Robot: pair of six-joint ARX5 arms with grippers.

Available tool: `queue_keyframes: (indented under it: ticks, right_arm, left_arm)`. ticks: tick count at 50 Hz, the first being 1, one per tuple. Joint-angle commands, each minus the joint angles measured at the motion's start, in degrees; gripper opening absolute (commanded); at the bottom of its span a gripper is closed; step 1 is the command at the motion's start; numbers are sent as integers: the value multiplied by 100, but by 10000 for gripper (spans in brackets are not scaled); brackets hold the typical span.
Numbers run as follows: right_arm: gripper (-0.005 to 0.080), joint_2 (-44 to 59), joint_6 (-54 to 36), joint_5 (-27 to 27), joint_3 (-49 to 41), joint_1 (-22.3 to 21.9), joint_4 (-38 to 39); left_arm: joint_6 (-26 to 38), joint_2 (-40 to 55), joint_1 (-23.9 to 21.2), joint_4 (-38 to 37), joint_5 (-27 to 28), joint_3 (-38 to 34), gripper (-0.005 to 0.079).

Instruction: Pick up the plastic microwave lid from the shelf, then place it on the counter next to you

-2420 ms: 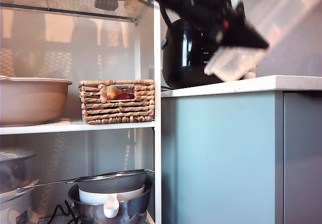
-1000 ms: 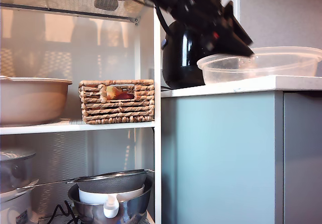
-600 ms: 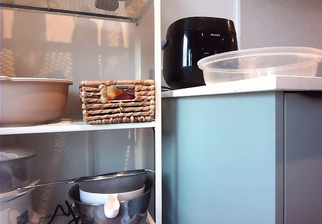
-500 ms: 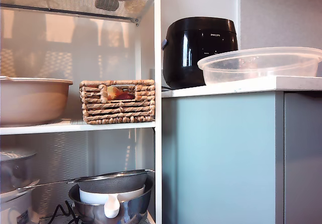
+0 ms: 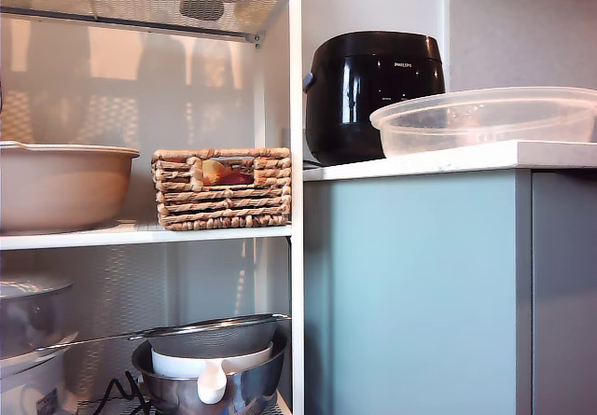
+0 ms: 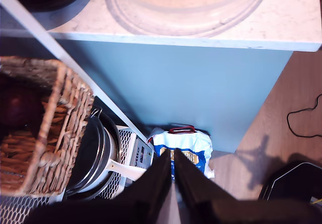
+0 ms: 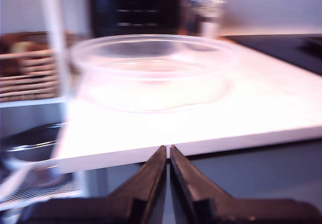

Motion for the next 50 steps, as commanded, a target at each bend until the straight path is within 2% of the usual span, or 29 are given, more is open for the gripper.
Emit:
queue_keyframes:
  ticks: [1, 11, 19, 22, 31, 50]
  right_arm:
    - [-12, -31, 17, 114, 46, -120, 63]
    - [-12, -31, 11, 133, 48, -391, 101]
    - [-12, -31, 9, -70, 48, -597, 52]
    - [-12, -31, -13, -227, 48, -612, 13]
    - [-12, -31, -9, -227, 48, -612, -103]
    - [-12, -31, -7, -229, 48, -610, -544]
  left_arm:
    - [-13, -94, 35, -9, 81, -101, -22]
    - [-46, -184, 127, -105, 146, -190, -22]
    - [-129, -490, 343, 103, 149, -710, -22]
    - [-289, -699, 450, 352, 146, -1047, -22]
    - [-883, -1482, 767, 1285, 81, -2214, -22]
    - [-1617, -3178, 1115, 3427, -1071, -4708, -22]
